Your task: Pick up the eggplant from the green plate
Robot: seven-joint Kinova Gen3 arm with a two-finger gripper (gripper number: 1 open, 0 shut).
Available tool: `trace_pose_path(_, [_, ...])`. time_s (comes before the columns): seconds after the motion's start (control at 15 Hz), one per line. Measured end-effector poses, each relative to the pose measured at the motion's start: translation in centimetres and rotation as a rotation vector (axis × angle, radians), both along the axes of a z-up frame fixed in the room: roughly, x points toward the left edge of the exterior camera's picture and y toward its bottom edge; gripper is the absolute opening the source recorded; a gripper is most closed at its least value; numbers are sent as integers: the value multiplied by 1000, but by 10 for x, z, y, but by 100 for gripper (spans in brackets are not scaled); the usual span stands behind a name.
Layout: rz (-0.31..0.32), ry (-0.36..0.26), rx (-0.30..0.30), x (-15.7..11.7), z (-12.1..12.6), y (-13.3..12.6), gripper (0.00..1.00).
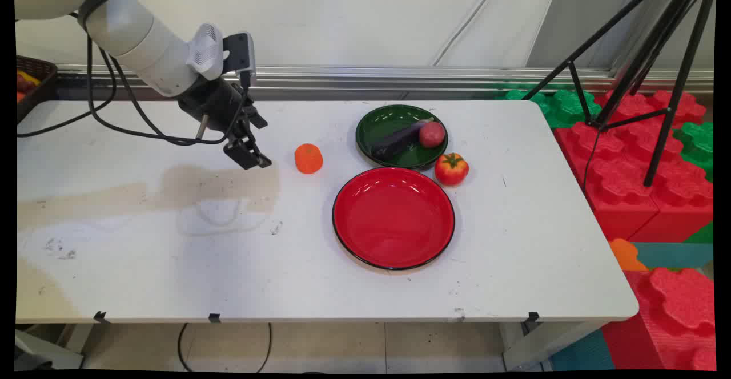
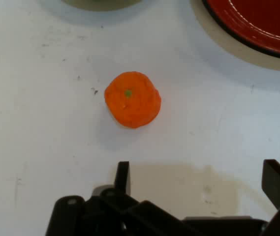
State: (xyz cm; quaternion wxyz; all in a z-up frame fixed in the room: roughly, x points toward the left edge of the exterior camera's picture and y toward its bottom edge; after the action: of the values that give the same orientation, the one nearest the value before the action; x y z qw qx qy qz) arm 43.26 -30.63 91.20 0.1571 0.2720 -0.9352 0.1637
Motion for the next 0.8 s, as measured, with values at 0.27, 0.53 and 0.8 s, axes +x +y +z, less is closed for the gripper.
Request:
trace_pose_path(0.27, [25,8,-29,-8,5,0,100])
trace_pose_path(0.53, [60,20,-65,-26,13,-13,100])
trace_pose_path(0.8, [100,35,-85,-51,19,-31,100])
